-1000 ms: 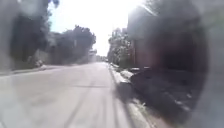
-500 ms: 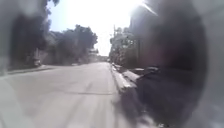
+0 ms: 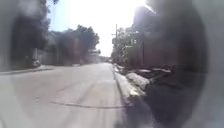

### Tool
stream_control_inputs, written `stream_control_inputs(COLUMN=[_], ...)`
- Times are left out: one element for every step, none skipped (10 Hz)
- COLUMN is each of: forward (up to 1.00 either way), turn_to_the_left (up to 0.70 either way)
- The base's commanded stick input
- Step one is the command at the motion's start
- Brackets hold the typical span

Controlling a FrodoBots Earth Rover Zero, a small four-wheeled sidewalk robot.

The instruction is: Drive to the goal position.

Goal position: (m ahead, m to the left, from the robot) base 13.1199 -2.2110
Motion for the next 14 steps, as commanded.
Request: stream_control_inputs(forward=[1.0, 1.0, 1.0, 1.0, 1.0, 1.0, 1.0, 1.0, 1.0, 1.0, 1.0, 1.0, 1.0, 1.0], turn_to_the_left=[0.0, 0.0, 0.0, 0.0, 0.0, 0.0, 0.0, 0.0, 0.0, 0.0, 0.0, 0.0, 0.0, 0.0])
